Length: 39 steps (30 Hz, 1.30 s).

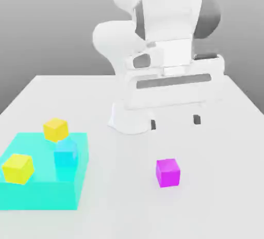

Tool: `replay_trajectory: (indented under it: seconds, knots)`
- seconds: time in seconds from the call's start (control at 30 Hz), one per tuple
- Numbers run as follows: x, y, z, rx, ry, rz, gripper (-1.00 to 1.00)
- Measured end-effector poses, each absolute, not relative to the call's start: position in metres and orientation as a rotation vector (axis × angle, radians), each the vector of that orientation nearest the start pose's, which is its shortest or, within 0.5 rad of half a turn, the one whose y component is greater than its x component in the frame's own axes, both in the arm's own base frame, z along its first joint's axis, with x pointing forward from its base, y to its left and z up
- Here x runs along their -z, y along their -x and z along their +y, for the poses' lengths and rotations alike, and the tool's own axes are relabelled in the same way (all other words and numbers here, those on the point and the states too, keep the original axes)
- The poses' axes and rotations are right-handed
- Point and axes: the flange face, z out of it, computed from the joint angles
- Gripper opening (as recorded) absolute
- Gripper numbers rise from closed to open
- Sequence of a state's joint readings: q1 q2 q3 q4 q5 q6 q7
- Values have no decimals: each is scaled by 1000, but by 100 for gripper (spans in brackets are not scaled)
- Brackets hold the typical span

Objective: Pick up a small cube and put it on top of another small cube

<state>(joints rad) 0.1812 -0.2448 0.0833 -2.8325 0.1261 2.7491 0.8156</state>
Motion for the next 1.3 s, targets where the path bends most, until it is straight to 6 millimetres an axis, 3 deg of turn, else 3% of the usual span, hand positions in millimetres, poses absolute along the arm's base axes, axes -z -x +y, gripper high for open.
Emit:
replay_trajectory:
  seconds: [0.07, 0.13, 0.67, 0.7, 0.93, 1.3]
  knots:
    - [-235, -336, 99, 81, 2930, 970, 0]
    - [-206, -313, 101, 21, 2978, 957, 0]
    - [-134, -305, 101, 1, 2992, 951, 0]
    - [-131, -305, 101, 0, 2993, 952, -100]
    - [-132, -305, 101, 2, 2992, 952, -100]
    - [-178, -311, 103, 5, 2989, 943, -100]
